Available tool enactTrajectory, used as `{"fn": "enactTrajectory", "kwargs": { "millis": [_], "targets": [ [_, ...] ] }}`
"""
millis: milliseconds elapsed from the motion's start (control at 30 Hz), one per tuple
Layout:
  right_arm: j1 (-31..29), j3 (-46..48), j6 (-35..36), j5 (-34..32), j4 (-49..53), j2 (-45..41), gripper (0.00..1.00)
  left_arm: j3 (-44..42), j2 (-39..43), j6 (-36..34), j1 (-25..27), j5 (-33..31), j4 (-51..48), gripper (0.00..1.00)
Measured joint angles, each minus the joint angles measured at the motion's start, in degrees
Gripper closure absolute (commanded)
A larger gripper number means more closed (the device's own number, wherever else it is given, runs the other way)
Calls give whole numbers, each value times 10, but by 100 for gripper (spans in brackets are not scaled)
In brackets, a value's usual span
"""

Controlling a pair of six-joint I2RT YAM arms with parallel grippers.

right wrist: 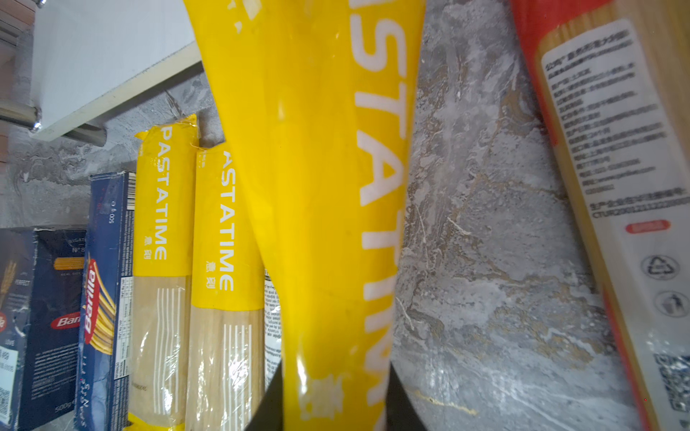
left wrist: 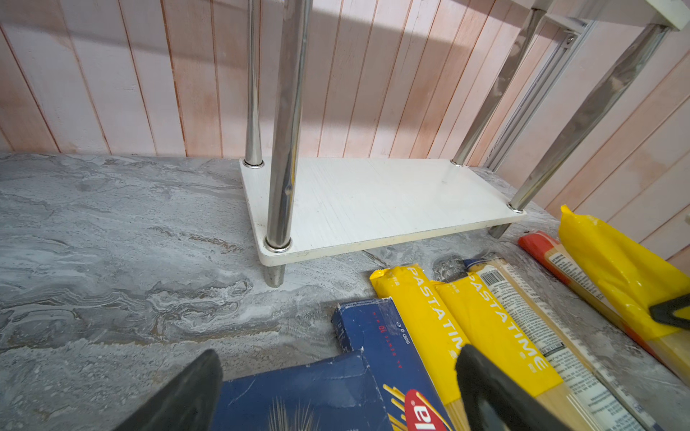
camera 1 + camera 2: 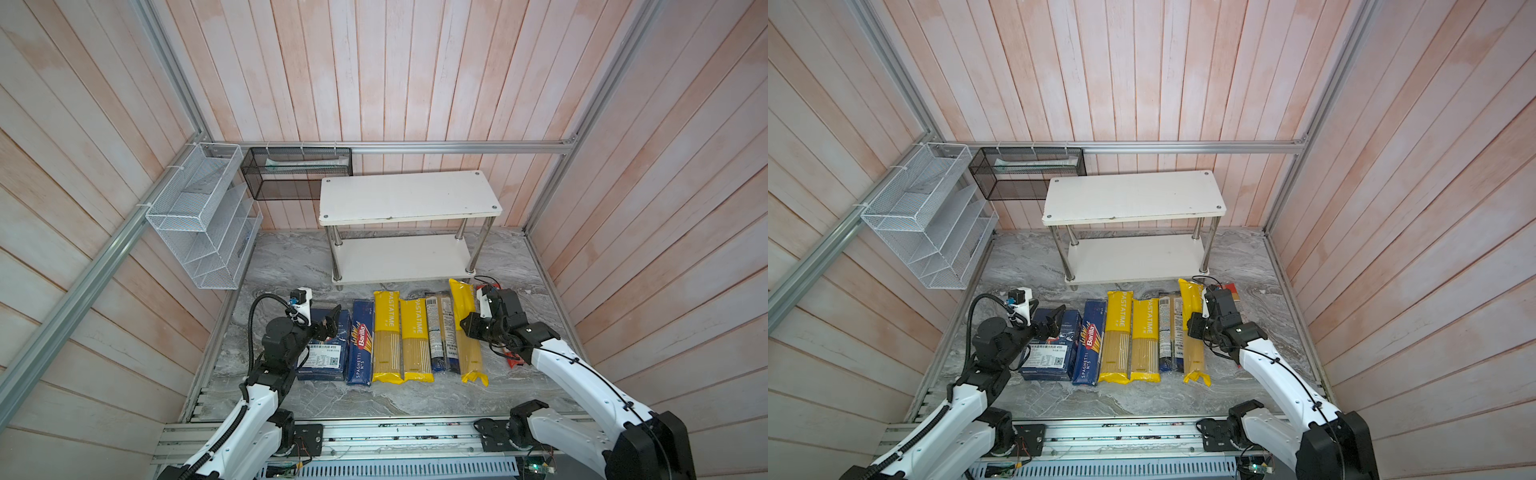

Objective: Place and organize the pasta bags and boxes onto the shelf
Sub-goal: 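Lift the yellow bag upright with the right gripper toward the shelf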

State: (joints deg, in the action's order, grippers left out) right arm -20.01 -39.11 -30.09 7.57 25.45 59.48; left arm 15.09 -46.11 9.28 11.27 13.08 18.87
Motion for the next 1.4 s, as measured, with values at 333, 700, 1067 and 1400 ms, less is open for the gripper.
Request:
{"fn": "enactTrajectory", "kwargs": {
  "millis": [333, 700, 1067, 1400],
  "targets": [
    [0, -99, 12, 3, 32, -12, 94, 0, -12, -2, 0, 9, 0, 0],
    [0, -184, 41, 0, 89, -12, 95, 0, -19, -3, 0, 15, 0, 0],
    [0, -254, 63, 4, 154, -11, 97, 0, -19, -3, 0, 14, 0, 0],
    [13, -352, 89, 5, 185, -1, 97, 0, -19, -2, 0, 14, 0, 0]
  ]
}}
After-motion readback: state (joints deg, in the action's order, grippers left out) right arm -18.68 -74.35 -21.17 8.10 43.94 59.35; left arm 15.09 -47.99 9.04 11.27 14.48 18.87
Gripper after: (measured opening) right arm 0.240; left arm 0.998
